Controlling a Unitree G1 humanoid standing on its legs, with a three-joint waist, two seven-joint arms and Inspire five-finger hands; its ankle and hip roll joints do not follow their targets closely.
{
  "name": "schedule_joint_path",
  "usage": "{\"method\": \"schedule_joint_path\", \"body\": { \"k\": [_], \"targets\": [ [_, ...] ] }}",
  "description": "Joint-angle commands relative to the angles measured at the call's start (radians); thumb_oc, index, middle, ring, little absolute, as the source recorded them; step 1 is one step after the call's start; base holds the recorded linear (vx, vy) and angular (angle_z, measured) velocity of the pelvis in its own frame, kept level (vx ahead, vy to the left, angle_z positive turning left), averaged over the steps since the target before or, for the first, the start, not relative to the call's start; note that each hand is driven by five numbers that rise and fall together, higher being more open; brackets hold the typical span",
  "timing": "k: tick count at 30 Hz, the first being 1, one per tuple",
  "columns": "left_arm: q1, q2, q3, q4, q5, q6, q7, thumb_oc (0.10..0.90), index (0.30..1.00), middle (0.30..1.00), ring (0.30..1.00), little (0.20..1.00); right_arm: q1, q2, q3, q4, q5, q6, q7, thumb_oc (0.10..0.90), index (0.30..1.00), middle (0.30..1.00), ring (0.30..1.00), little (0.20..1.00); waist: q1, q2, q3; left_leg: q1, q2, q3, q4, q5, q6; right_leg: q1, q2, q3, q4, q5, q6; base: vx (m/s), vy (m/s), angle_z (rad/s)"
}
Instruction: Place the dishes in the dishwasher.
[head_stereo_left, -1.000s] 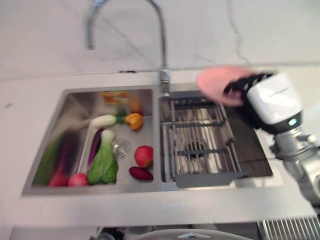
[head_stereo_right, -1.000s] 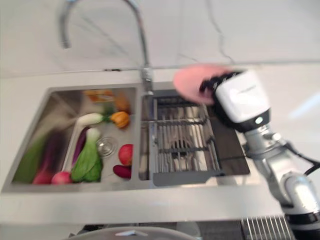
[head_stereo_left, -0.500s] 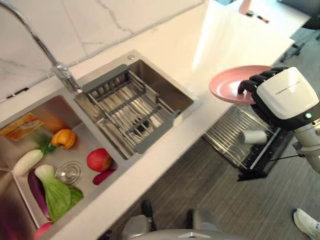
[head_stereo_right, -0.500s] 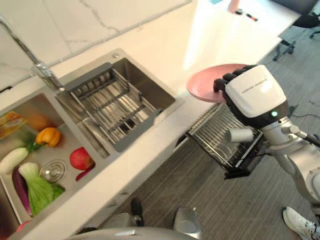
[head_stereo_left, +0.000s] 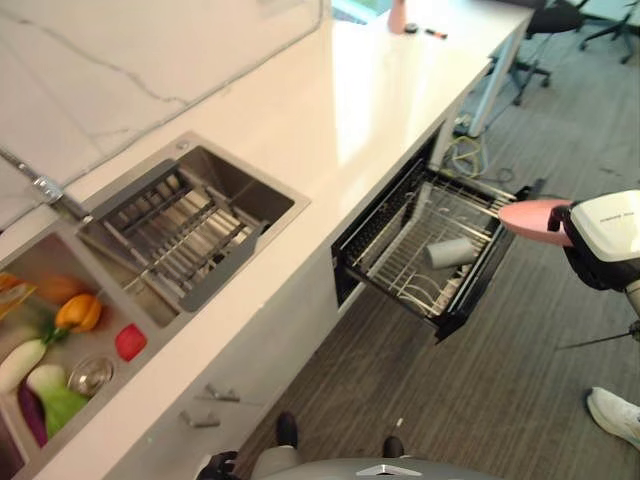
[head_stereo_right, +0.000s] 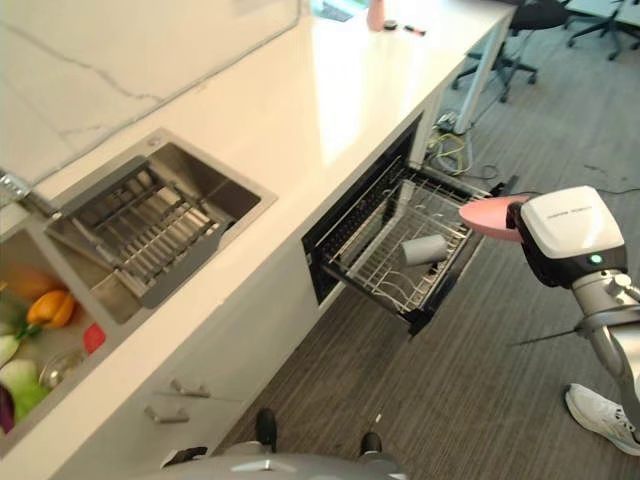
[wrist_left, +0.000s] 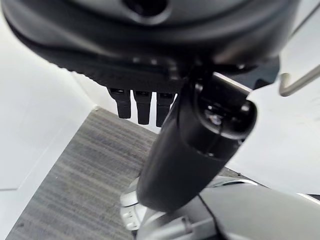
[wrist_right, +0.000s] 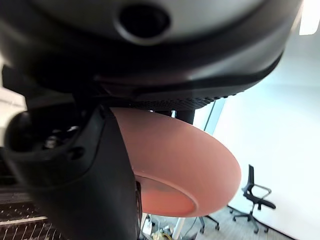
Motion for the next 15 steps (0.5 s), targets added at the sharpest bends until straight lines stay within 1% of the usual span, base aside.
{"method": "schedule_joint_path", "body": {
  "k": [1,3,4,6,8,9,10,12,13,14,15],
  "targets": [
    [-0.105,0.024,0.009,0.077,-0.074,0.002,-0.005,0.800,0.900,0.900,0.900,0.900,-0.220,-0.072,-0.034,-0.124,0.036,0.018,-0.060,0.400,0.300,0.300,0.300,0.300,0.059,-0.041,0.052,0.020,-0.031,-0.015,0.006,-0.096,0.023,-0.037,-0.070,0.007,0.014,-0.026,0.055,-0.14,-0.070,0.22],
    [-0.109,0.025,0.003,0.081,-0.097,0.005,0.005,0.800,0.900,0.900,0.900,0.900,-0.283,-0.095,0.013,-0.102,0.036,0.025,-0.055,0.400,0.300,0.300,0.300,0.300,0.062,-0.025,0.078,-0.012,-0.034,-0.032,0.004,-0.081,0.020,-0.067,-0.069,0.000,0.014,-0.016,0.052,-0.12,-0.042,0.17],
    [-0.108,0.023,-0.006,0.080,-0.101,0.005,0.005,0.800,0.900,0.900,0.900,0.900,-0.301,-0.101,0.028,-0.084,0.043,0.027,-0.053,0.400,0.300,0.300,0.300,0.300,0.066,-0.018,0.089,-0.024,-0.035,-0.035,0.004,-0.077,0.018,-0.079,-0.071,-0.006,0.014,-0.012,0.052,-0.11,-0.017,0.29],
    [-0.107,0.017,-0.019,0.083,-0.115,0.007,0.005,0.800,0.900,0.900,0.900,0.900,-0.368,-0.120,0.091,-0.022,0.059,0.034,-0.055,0.400,0.300,0.300,0.300,0.300,0.070,-0.002,0.110,-0.057,-0.033,-0.037,0.004,-0.065,0.013,-0.111,-0.072,-0.016,0.014,-0.003,0.051,-0.08,-0.013,0.26],
    [-0.105,0.013,-0.027,0.080,-0.143,0.003,0.010,0.800,0.900,0.900,0.900,0.900,-0.424,-0.134,0.149,0.026,0.070,0.040,-0.052,0.400,0.300,0.300,0.300,0.300,0.079,0.005,0.124,-0.081,-0.031,-0.045,0.004,-0.057,0.009,-0.142,-0.068,-0.017,0.014,0.006,0.052,-0.06,-0.016,0.13],
    [-0.105,0.013,-0.027,0.080,-0.143,0.003,0.010,0.800,0.900,0.900,0.900,0.900,-0.424,-0.134,0.149,0.026,0.070,0.040,-0.052,0.400,0.300,0.300,0.300,0.300,0.079,0.005,0.124,-0.081,-0.031,-0.045,0.004,-0.057,0.009,-0.142,-0.068,-0.017,0.014,0.006,0.052,-0.09,-0.040,0.08],
    [-0.112,0.017,-0.043,0.075,-0.165,0.002,0.019,0.800,0.900,0.900,0.900,0.900,-0.482,-0.144,0.210,0.085,0.082,0.051,-0.052,0.400,0.300,0.300,0.300,0.300,0.095,0.011,0.150,-0.112,-0.027,-0.052,0.004,-0.045,0.003,-0.176,-0.065,-0.021,0.014,0.019,0.052,-0.10,-0.041,0.08],
    [-0.118,0.017,-0.062,0.068,-0.182,0.001,0.026,0.800,0.900,0.900,0.900,0.900,-0.561,-0.152,0.297,0.170,0.094,0.062,-0.054,0.400,0.300,0.300,0.300,0.300,0.104,0.012,0.162,-0.139,-0.023,-0.054,0.004,-0.037,0.000,-0.207,-0.064,-0.022,0.014,0.030,0.051,-0.10,-0.032,0.06],
    [-0.120,0.019,-0.081,0.063,-0.189,0.001,0.031,0.800,0.900,0.900,0.900,0.900,-0.624,-0.162,0.366,0.224,0.099,0.068,-0.050,0.400,0.300,0.300,0.300,0.300,0.112,0.010,0.172,-0.152,-0.020,-0.052,0.004,-0.032,-0.002,-0.222,-0.062,-0.019,0.014,0.035,0.050,-0.09,-0.006,0.03],
    [-0.122,0.015,-0.103,0.053,-0.204,-0.004,0.034,0.800,0.900,0.900,0.900,0.900,-0.746,-0.162,0.489,0.313,0.107,0.078,-0.044,0.400,0.300,0.300,0.300,0.300,0.121,0.010,0.189,-0.167,-0.011,-0.040,0.004,-0.027,-0.005,-0.245,-0.058,-0.014,0.014,0.043,0.050,-0.06,-0.001,0.04],
    [-0.122,0.015,-0.103,0.053,-0.204,-0.004,0.034,0.800,0.900,0.900,0.900,0.900,-0.746,-0.162,0.489,0.313,0.107,0.078,-0.044,0.400,0.300,0.300,0.300,0.300,0.121,0.010,0.189,-0.167,-0.011,-0.040,0.004,-0.027,-0.005,-0.245,-0.058,-0.014,0.014,0.043,0.050,-0.04,0.001,-0.01]
  ]
}}
